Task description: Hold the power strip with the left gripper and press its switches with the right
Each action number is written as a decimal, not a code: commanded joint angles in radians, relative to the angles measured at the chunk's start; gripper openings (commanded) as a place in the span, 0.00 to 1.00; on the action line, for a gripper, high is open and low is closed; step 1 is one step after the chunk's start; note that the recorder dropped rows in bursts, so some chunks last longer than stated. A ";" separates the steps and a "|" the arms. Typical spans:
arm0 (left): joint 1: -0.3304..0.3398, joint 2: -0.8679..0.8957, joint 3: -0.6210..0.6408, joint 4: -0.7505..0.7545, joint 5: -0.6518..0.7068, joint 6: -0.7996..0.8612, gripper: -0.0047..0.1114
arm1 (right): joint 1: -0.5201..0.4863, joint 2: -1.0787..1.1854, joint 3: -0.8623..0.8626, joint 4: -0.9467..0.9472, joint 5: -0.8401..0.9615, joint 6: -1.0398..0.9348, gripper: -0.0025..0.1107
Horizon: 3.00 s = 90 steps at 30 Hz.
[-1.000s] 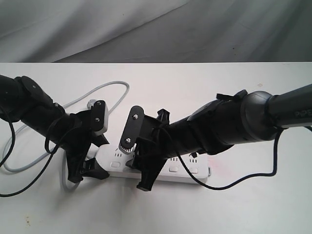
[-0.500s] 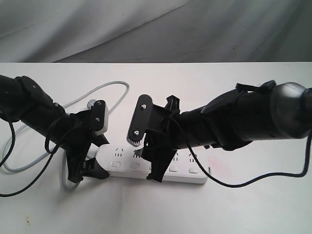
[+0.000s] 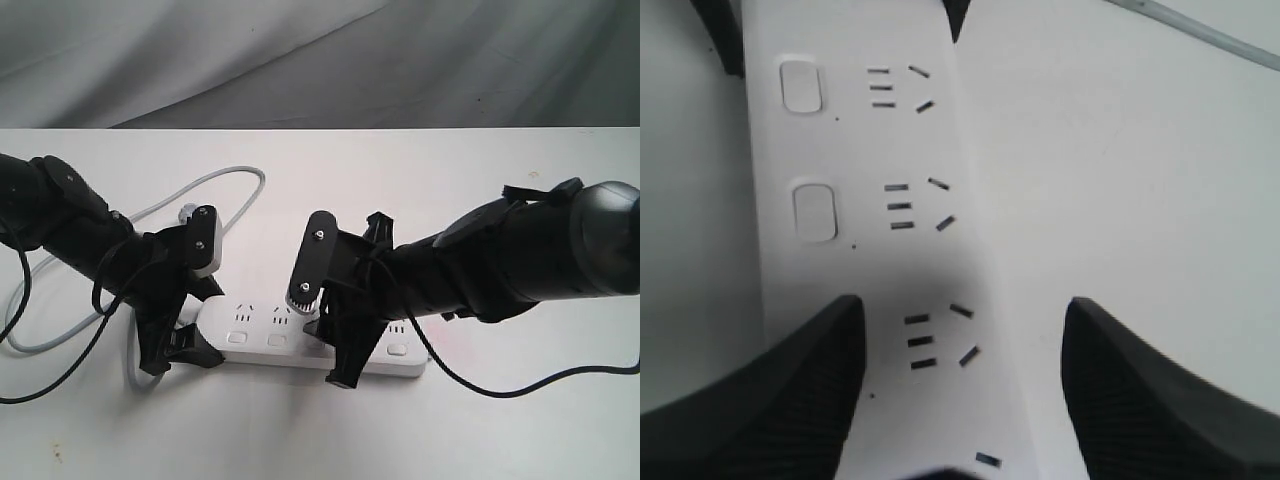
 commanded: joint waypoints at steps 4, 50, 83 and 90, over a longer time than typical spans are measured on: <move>-0.005 -0.003 -0.004 -0.015 0.004 -0.006 0.52 | -0.006 0.015 0.007 0.002 0.004 -0.006 0.50; -0.005 -0.003 -0.004 -0.015 0.004 -0.006 0.52 | -0.026 -0.131 0.102 -0.009 -0.074 -0.010 0.50; -0.005 -0.003 -0.004 -0.015 0.004 -0.006 0.52 | -0.055 -0.118 0.165 -0.003 -0.041 -0.010 0.50; -0.005 -0.003 -0.004 -0.015 0.004 -0.006 0.52 | -0.053 -0.106 0.134 -0.003 -0.041 -0.010 0.50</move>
